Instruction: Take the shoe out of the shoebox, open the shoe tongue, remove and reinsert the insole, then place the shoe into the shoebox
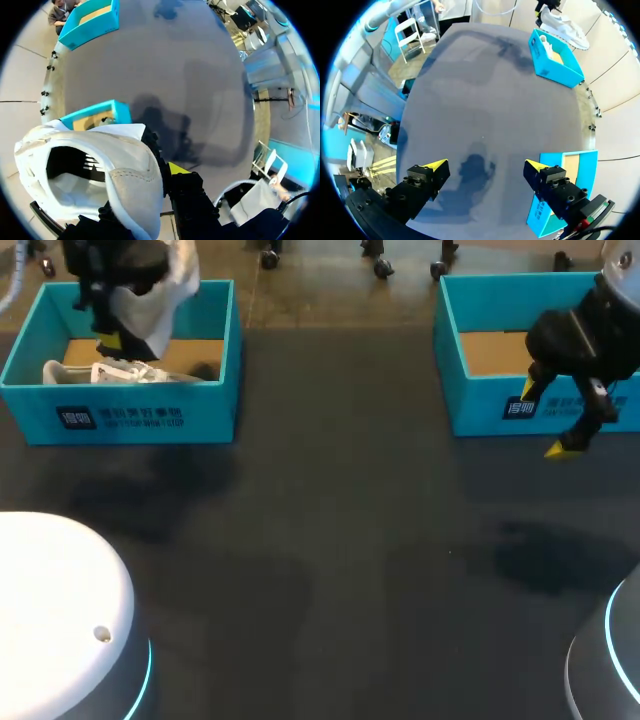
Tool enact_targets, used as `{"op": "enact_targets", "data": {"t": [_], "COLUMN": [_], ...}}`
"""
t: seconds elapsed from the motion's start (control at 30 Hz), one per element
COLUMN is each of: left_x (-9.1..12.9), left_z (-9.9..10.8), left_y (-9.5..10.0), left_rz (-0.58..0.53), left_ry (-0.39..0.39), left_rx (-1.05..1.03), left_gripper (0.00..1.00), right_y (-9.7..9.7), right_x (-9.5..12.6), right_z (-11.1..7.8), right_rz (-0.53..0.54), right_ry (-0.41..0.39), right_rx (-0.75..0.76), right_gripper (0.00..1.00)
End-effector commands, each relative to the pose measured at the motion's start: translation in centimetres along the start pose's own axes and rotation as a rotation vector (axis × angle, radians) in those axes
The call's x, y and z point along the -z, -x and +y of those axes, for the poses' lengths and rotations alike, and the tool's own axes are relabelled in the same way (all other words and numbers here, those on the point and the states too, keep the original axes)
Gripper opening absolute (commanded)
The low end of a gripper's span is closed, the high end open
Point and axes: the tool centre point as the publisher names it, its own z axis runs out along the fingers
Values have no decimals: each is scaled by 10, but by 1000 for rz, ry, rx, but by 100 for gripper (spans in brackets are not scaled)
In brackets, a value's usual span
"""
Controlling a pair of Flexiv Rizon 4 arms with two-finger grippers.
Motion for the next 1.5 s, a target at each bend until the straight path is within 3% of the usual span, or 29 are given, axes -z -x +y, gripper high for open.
{"op": "enact_targets", "data": {"t": [0.03,0.3,0.43,0.57,0.77,1.23,1.37,1.5], "left_x": [4,-7,-12,-18,-20,-19,-19,-19], "left_z": [47,98,123,143,182,221,223,223], "left_y": [10,32,42,53,72,113,130,130], "left_rz": [26,56,62,72,80,16,15,15], "left_ry": [-58,-23,34,35,-33,-5,9,9], "left_rx": [-27,-56,-67,-35,16,42,32,32], "left_gripper": [0,0,0,0,0,0,0,0], "right_y": [1,1,1,1,1,1,1,1], "right_x": [-1,-1,-1,-1,-1,-1,-1,-1], "right_z": [1,1,1,1,1,1,1,1], "right_rz": [2,2,2,2,2,2,2,2], "right_ry": [-2,-2,-2,-2,-2,-2,-2,-2], "right_rx": [0,0,0,0,0,0,0,0], "right_gripper": [100,100,100,100,100,100,100,100]}}
